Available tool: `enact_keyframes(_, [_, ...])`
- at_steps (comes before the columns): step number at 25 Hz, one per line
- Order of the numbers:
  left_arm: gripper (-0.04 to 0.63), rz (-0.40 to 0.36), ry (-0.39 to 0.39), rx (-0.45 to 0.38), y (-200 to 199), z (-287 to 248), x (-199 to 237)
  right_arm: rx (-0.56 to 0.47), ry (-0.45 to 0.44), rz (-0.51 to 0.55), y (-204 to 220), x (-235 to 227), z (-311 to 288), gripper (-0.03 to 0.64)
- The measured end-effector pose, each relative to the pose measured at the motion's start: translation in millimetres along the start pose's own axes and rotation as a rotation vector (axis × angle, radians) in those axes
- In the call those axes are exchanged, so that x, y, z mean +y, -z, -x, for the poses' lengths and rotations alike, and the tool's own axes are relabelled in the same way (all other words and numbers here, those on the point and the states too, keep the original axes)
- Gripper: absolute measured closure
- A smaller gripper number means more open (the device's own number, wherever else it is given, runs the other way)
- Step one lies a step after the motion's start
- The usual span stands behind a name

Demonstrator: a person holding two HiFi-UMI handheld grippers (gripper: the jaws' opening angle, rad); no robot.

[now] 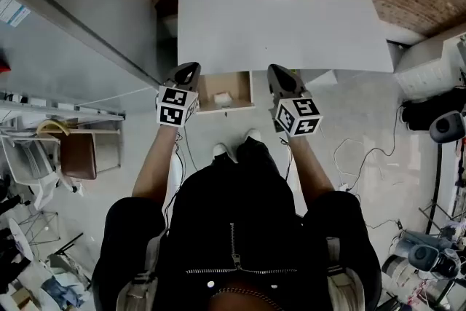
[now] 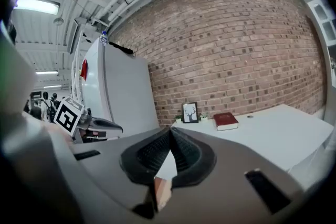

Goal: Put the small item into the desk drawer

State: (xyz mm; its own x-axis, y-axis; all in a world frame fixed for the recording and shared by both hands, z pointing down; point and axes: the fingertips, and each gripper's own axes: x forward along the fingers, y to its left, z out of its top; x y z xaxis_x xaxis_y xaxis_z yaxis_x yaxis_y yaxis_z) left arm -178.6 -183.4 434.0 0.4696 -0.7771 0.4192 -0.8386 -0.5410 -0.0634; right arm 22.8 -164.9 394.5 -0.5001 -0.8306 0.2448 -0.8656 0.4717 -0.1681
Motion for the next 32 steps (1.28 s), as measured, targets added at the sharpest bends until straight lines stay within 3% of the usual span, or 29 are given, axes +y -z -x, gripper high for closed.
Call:
enact_keyframes(7, [0.572, 0.019, -0.021, -0.143, -48, 41, 14, -0.102, 0.017, 0.044, -36, 11, 16, 0.614])
enact_keyframes(12, [0.572, 0.025, -0.024, -0.194, -64, 55, 15, -0.140, 0.021, 0.073, -48, 18, 20, 0.614])
enact_keyframes(32, [0.572, 0.034, -0.013, -0.208, -61, 50, 0, -0.135, 0.021, 0.073, -43, 17, 24, 0.614])
